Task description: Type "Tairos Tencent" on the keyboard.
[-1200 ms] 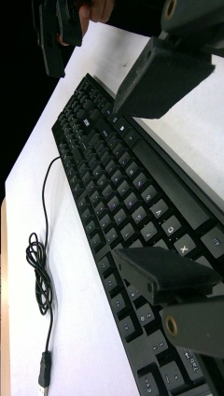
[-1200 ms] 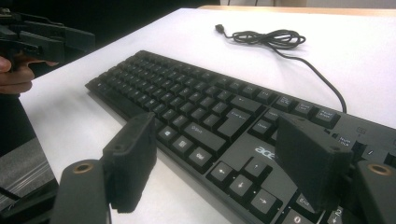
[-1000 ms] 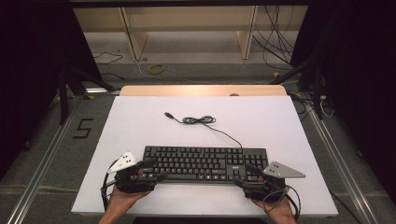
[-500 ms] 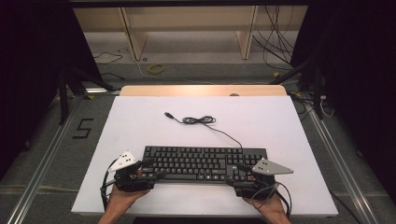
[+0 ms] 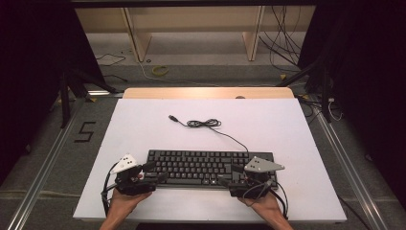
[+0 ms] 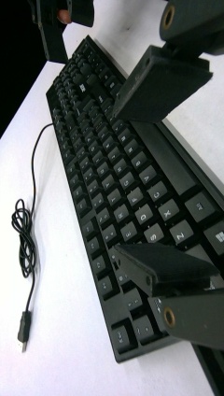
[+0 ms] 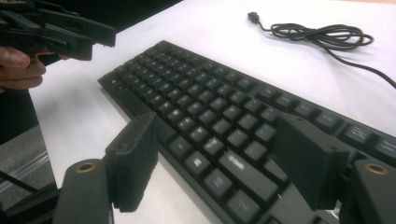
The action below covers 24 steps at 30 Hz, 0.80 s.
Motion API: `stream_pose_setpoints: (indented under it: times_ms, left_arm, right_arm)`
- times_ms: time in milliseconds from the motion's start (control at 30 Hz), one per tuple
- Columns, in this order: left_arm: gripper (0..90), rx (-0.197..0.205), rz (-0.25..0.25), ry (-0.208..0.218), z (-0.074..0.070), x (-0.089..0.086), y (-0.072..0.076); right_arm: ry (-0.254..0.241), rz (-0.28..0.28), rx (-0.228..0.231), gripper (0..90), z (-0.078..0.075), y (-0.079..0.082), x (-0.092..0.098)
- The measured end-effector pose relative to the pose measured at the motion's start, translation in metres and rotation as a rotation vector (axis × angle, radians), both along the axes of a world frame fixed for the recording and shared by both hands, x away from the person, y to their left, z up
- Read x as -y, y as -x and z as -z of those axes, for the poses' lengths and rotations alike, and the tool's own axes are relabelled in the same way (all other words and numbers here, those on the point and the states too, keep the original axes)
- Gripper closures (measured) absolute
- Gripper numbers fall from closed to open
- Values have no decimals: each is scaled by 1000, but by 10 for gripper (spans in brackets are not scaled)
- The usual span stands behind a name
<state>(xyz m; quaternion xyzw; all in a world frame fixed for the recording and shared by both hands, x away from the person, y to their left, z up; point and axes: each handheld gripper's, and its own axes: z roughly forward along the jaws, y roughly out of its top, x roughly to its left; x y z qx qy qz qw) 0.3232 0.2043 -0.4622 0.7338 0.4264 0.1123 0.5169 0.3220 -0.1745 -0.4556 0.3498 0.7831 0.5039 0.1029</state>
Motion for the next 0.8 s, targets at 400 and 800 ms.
stream_pose_setpoints:
  times_ms: [400, 800]
  left_arm:
    - [406, -64, -75, -56, 5, -8, -5]
    - [647, -126, -97, -116, 12, -16, -10]
  right_arm:
    - [3, -24, -37, 366, -4, -24, -30]
    - [61, -41, -88, 558, -3, -43, -64]
